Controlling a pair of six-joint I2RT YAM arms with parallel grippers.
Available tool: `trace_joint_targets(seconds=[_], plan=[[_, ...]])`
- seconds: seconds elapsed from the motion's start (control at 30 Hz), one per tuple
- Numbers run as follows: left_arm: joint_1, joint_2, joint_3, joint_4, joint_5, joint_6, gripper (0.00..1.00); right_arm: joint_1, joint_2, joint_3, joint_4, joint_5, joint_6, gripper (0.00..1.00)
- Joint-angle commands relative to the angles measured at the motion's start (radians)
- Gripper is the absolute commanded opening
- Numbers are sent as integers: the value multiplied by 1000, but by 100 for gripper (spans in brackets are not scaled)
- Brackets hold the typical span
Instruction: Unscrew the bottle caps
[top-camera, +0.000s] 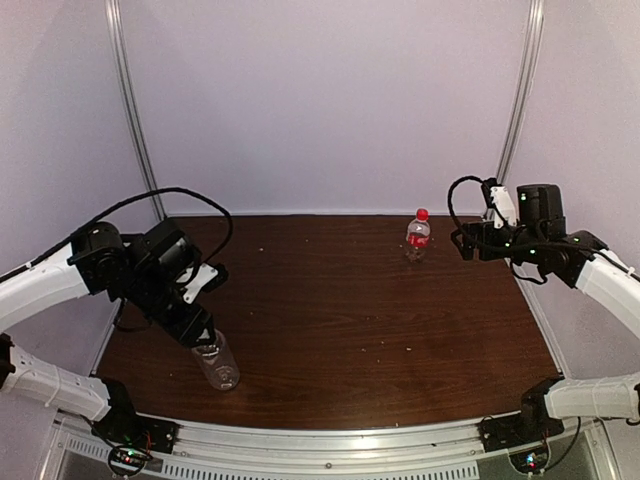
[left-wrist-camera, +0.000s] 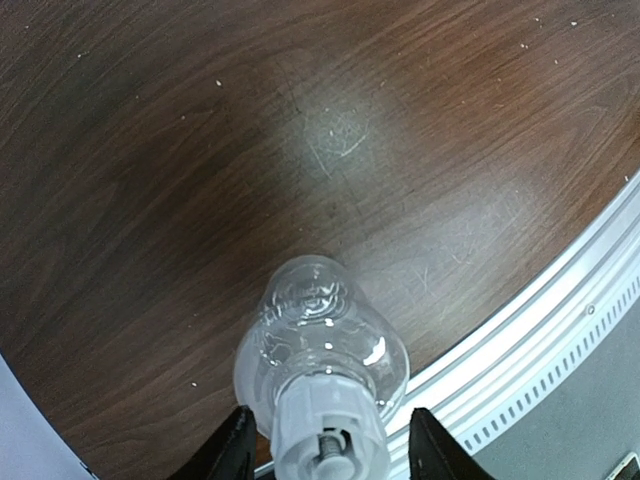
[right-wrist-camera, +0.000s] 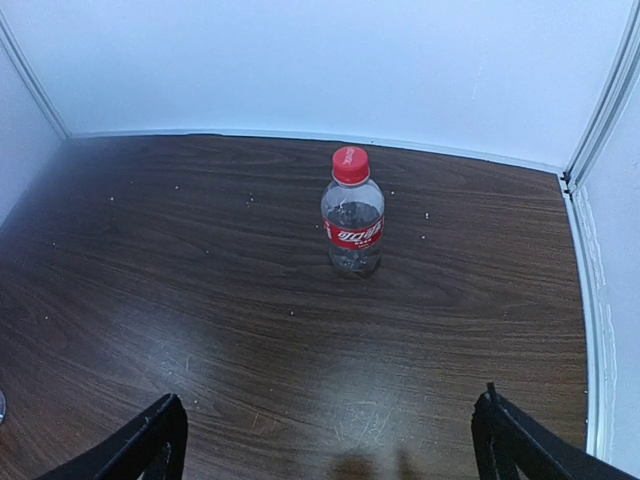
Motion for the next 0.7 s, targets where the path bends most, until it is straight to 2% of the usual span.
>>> trace_joint_targets(seconds=[0.0, 0.33, 0.5, 0.67], plan=[[-4, 9, -10, 34, 9, 8, 47, 6, -21, -10, 10, -10, 1, 100], [-4, 57, 47, 59, 15, 61, 25, 5, -35, -11, 1, -30, -15, 100], [-4, 109, 124, 135, 84, 137, 23, 6, -43, 0, 19, -92, -24, 100], [-4, 193, 163, 343, 206, 189, 22, 12, -40, 17, 56, -218, -34, 100]])
